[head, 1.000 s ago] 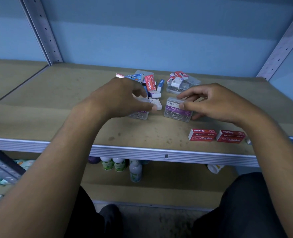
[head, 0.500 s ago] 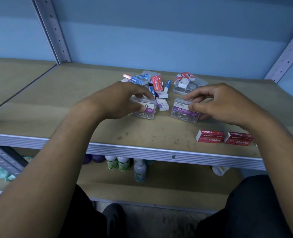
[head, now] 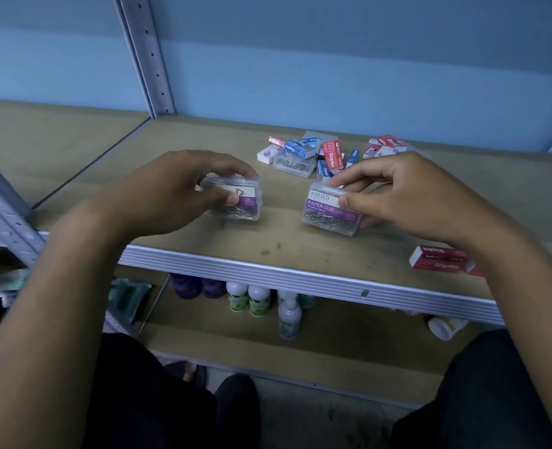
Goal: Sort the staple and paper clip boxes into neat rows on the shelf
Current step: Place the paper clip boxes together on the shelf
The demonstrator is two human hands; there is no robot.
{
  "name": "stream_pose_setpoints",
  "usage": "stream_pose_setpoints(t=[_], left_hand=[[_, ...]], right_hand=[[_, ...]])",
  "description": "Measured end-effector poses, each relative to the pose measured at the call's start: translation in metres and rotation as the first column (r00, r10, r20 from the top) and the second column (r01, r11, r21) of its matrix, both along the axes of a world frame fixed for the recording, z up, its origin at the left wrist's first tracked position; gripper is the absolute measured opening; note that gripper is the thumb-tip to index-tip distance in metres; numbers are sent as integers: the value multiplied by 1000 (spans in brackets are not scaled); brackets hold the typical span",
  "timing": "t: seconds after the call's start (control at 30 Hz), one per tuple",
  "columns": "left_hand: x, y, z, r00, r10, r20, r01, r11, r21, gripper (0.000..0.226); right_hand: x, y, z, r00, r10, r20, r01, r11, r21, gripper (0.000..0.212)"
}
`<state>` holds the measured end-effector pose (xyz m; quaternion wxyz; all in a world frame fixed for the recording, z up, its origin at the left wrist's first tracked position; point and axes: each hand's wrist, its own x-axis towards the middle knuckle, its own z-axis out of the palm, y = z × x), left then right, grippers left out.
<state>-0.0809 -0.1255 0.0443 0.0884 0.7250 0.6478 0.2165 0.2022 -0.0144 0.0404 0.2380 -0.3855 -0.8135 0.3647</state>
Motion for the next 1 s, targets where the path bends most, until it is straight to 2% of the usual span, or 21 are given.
stream_pose_setpoints(t=[0.37,1.0], left_hand=[[-34,-28,-11,998,41,50,-40,999,-22,35],[-44,-32,-18,997,52,63,-48,996,-70,37]], right_hand=[[-57,-30,1,983,142,120,-160,974,161,23],[-75,-34,-3,965,171,196,-206,963,173,22]])
